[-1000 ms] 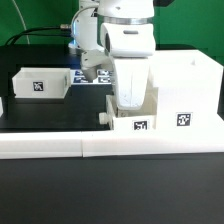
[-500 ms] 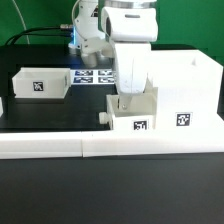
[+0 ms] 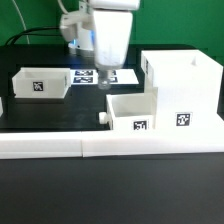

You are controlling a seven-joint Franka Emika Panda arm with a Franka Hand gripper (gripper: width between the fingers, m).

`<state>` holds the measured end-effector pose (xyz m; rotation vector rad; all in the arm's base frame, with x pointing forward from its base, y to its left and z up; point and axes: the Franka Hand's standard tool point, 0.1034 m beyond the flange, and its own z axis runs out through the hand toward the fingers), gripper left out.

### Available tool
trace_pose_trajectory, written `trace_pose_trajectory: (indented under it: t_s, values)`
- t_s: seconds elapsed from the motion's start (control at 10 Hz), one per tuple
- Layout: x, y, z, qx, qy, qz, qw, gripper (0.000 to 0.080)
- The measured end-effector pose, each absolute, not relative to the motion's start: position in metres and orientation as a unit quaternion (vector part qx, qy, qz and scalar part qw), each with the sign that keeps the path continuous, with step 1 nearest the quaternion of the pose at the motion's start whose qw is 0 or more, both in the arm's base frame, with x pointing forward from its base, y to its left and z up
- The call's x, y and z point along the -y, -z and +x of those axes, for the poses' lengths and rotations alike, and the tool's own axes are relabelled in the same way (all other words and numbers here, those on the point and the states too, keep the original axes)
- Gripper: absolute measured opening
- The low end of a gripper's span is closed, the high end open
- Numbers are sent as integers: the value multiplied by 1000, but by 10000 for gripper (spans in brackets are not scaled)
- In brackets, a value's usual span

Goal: Assemble drawer

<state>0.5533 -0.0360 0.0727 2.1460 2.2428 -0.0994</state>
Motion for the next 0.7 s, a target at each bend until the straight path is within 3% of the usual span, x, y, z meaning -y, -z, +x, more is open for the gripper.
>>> trace_pose_trajectory:
  t_s: [0.4,0.5,0.7]
  values:
    - [40,-69,552,-729,28,684,11,649]
    - [51,-58,549,-734,16,679,-8,649]
    - [67,-52,551,-730,-4,682,-40,649]
